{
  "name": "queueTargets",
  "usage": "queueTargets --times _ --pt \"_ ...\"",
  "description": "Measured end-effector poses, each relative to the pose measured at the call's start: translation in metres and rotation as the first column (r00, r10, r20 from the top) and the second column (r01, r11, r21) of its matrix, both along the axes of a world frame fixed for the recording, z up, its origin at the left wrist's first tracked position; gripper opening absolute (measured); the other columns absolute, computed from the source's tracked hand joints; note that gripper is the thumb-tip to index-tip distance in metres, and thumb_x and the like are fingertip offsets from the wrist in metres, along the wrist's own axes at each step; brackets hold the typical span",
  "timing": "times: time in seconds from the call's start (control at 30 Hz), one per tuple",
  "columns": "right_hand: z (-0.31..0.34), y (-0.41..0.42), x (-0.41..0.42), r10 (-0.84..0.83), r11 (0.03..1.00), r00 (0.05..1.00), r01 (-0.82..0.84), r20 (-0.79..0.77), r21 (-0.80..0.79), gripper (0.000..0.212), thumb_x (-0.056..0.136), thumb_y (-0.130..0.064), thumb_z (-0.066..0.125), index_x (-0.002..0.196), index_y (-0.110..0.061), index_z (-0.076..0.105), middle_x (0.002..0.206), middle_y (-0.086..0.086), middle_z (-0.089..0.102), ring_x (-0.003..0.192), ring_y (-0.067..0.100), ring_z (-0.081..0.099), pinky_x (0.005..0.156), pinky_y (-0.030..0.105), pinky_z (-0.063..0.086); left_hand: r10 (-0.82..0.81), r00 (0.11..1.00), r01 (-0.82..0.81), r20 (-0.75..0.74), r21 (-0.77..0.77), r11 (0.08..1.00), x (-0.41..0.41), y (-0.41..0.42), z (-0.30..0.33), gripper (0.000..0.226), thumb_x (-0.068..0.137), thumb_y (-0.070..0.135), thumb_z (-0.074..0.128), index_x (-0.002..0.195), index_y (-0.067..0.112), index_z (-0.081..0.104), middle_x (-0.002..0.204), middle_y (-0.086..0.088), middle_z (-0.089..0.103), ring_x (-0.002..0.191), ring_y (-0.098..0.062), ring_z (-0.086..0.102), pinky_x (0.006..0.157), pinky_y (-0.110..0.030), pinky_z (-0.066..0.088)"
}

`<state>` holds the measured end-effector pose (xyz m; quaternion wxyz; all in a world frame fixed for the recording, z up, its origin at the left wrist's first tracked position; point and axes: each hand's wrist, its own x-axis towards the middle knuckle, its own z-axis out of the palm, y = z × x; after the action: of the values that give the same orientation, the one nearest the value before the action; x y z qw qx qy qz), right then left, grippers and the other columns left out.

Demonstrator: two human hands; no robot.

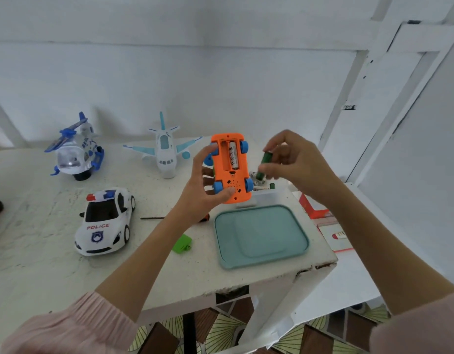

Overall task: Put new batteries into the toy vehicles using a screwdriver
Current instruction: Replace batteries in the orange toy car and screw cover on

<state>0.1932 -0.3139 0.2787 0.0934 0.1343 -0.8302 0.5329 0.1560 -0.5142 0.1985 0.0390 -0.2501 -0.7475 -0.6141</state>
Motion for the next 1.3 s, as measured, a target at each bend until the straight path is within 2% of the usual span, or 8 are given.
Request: queueTargets --times 0.13,0.27,0.5,0.7,0.9,1.0,1.17,1.3 --pt "-0.001 -0.029 -0.02 -0.07 0.998 0.984 0.069 -0.167 -0.01 0.025 0.074 -0.001 0.072 0.085 -0.007 0.051 0.076 0.01 0.065 0.068 0.021 0.064 0.066 0.027 0.055 0.011 1.0 -0.011 0.003 -0.001 1.0 0.001 0.002 0.001 0.078 0.08 0.001 0.072 0.131 0.035 0.024 0.119 0.028 0.033 0.09 0.01 0.058 0.073 -0.019 0.054" --pt "-0.012 -0.044 -0.035 -0.141 0.977 0.93 0.185 -0.34 0.102 0.017 0.075 -0.001 0.07 0.081 -0.005 0.055 0.075 0.001 0.063 0.066 0.005 0.059 0.065 0.016 0.051 0.014 1.0 -0.015 0.019 0.01 1.0 0.002 0.002 0.003 0.079 0.081 0.0 0.071 0.134 0.033 0.023 0.114 0.027 0.036 0.088 0.012 0.057 0.073 -0.018 0.054" --pt "-0.033 -0.051 -0.04 -0.09 0.936 0.795 0.273 -0.6 0.222 0.016 0.07 0.006 0.066 0.071 0.001 0.051 0.075 0.016 0.055 0.064 0.026 0.055 0.056 0.033 0.05 0.007 0.999 -0.007 0.031 0.018 1.0 0.002 0.002 0.002 0.079 0.081 -0.001 0.071 0.132 0.037 0.024 0.112 0.013 0.046 0.087 0.008 0.059 0.07 -0.014 0.052" --pt "-0.04 -0.045 -0.036 0.044 0.939 0.817 0.162 -0.575 0.302 0.005 0.071 0.003 0.063 0.071 0.003 0.058 0.079 0.017 0.06 0.07 0.03 0.06 0.06 0.042 0.055 0.035 0.999 -0.035 0.014 0.024 0.999 0.001 0.003 0.001 0.08 0.081 -0.002 0.07 0.135 0.034 0.023 0.108 0.035 0.04 0.084 0.007 0.058 0.074 -0.02 0.054" --pt "-0.039 -0.045 -0.039 -0.014 0.875 0.816 0.29 -0.579 0.388 0.017 0.068 -0.01 0.067 0.084 -0.003 0.068 0.088 0.01 0.064 0.084 0.024 0.053 0.067 0.031 0.046 0.019 1.0 -0.02 0.017 0.02 1.0 0.001 0.004 0.002 0.08 0.081 -0.002 0.07 0.136 0.033 0.022 0.115 0.021 0.04 0.085 0.008 0.058 0.074 -0.018 0.053" --pt "-0.036 -0.045 -0.04 0.01 0.854 0.808 0.3 -0.589 0.425 0.015 0.067 -0.014 0.068 0.078 -0.005 0.07 0.1 0.011 0.064 0.091 0.033 0.052 0.072 0.04 0.049 0.024 1.0 -0.024 0.018 0.013 1.0 0.002 0.004 0.003 0.08 0.082 -0.001 0.07 0.137 0.032 0.022 0.114 0.025 0.039 0.086 0.009 0.057 0.074 -0.018 0.054" --pt "-0.028 -0.036 -0.042 0.133 0.844 0.908 0.107 -0.398 0.526 0.009 0.076 -0.007 0.064 0.083 -0.003 0.068 0.136 0.017 0.046 0.123 0.041 0.038 0.099 0.051 0.037 0.023 0.999 -0.023 0.025 0.004 1.0 0.001 0.004 0.002 0.081 0.082 0.0 0.07 0.139 0.03 0.021 0.115 0.022 0.04 0.088 0.009 0.057 0.074 -0.018 0.054" --pt "-0.024 -0.031 -0.048 0.121 0.891 0.95 0.025 -0.289 0.454 0.007 0.077 -0.007 0.069 0.085 -0.007 0.068 0.138 0.01 0.045 0.125 0.028 0.044 0.104 0.045 0.037 0.026 0.999 -0.026 0.041 -0.006 1.0 0.0 0.003 0.002 0.08 0.083 0.003 0.07 0.142 0.028 0.022 0.115 0.023 0.04 0.089 0.01 0.057 0.077 -0.02 0.055"
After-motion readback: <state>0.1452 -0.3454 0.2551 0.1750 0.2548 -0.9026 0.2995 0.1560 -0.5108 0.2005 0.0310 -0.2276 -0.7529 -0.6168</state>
